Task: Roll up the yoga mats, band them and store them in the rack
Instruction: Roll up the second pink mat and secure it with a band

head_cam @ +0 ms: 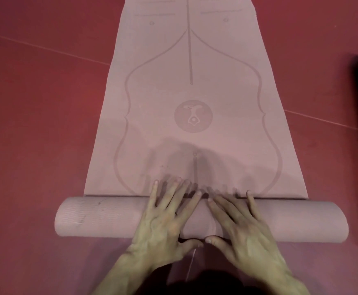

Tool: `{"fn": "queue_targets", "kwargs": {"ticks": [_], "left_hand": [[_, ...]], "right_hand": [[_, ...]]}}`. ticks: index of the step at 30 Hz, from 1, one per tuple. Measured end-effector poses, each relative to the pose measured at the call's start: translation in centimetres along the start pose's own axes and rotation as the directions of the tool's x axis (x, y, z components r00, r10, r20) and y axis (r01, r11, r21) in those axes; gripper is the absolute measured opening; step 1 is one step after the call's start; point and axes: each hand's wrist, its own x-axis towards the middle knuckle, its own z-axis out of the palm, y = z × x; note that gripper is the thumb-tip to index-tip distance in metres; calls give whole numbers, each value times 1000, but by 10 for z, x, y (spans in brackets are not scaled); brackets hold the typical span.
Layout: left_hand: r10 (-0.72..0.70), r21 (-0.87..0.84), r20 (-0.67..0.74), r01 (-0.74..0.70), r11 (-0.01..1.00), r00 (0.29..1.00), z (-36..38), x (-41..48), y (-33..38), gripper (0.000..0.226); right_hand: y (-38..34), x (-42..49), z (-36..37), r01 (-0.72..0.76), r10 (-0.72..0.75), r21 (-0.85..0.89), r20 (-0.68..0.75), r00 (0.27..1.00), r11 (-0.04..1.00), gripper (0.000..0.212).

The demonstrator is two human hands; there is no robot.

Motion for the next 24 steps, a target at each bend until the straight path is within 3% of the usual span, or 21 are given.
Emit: {"fn": "queue_targets", "kwargs": {"ticks": [4, 9, 15, 19, 24], "left_hand": [[42, -3, -113, -43, 999, 993, 9, -3, 2, 95], [15, 87, -103, -6, 996, 995, 12, -1, 5, 89], [18, 7, -155, -17, 1000, 988, 5, 7, 1, 81], [41, -74, -141, -52, 996, 989, -5, 13, -6, 80], [45, -51, -13, -45, 998, 999, -8, 19, -12, 87]], "right_hand": [[7, 15, -6, -13, 13, 3, 44, 999, 1000, 77], [11, 26, -10, -13, 14, -6, 61, 998, 1000, 78], [4, 8, -8, -48, 48, 55, -4, 999, 997, 79], [5, 8, -11, -62, 64, 45, -54, 996, 997, 76], [5, 2, 2, -60, 64, 74, -65, 996, 995, 70]]}}
